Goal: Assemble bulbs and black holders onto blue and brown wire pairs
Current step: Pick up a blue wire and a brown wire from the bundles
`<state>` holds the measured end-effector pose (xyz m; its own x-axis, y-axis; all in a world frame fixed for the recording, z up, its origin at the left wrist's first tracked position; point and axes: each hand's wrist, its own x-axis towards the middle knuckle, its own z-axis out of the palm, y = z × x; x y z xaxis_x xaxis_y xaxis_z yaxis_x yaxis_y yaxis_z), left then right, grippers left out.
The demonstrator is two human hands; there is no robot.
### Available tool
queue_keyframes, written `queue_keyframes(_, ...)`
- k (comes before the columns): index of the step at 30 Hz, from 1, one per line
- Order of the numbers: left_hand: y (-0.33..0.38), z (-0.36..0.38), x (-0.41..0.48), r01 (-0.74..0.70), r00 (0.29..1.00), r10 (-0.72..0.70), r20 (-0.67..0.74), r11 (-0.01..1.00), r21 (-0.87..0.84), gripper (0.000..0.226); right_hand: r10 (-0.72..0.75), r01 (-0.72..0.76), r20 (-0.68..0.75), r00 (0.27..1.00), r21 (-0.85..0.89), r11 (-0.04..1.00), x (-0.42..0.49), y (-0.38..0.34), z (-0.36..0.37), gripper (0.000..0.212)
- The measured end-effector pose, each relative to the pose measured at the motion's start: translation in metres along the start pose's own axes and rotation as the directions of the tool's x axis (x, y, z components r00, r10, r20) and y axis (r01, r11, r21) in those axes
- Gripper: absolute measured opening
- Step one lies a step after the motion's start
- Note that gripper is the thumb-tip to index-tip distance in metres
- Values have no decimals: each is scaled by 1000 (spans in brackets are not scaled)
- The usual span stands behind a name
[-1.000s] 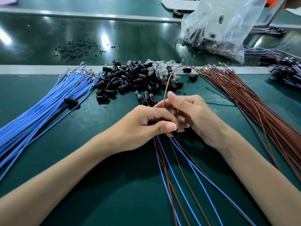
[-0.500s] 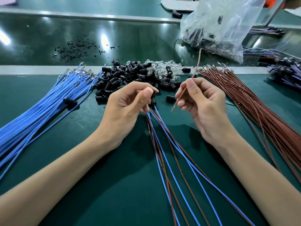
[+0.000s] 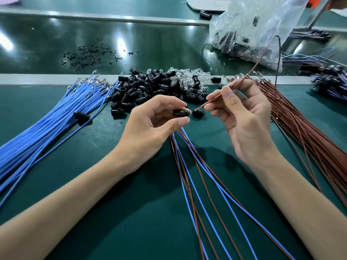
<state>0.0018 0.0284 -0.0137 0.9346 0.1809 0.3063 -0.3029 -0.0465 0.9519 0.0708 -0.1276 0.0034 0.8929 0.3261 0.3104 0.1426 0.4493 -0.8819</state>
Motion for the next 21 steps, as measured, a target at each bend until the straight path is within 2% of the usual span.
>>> queue_keyframes(5, 1, 1, 0, 8, 998, -9, -58, 1000, -28, 20, -25, 26, 12, 1000, -53, 998, -2, 1, 4, 10)
queue_keyframes(10, 2, 0, -1, 14, 998, -14, -56, 1000, -11, 20, -28, 29, 23, 999, -40, 999, -4, 3, 7, 10)
queue_keyframes(13, 2, 0, -1, -1, 1000, 2, -13, 998, 62, 21, -35, 36, 30, 999, -35, 999, -4, 3, 8, 10)
queue_keyframes(17, -2, 0, 0, -136, 991, 133, 32, 941, 311, 20, -44, 46, 45, 998, -42, 998, -5, 3, 9, 10)
queue_keyframes(21, -4, -2, 2, -152, 978, 195, -80, 917, 369, 20, -50, 52, 41, 998, -52, 997, -4, 4, 9, 10)
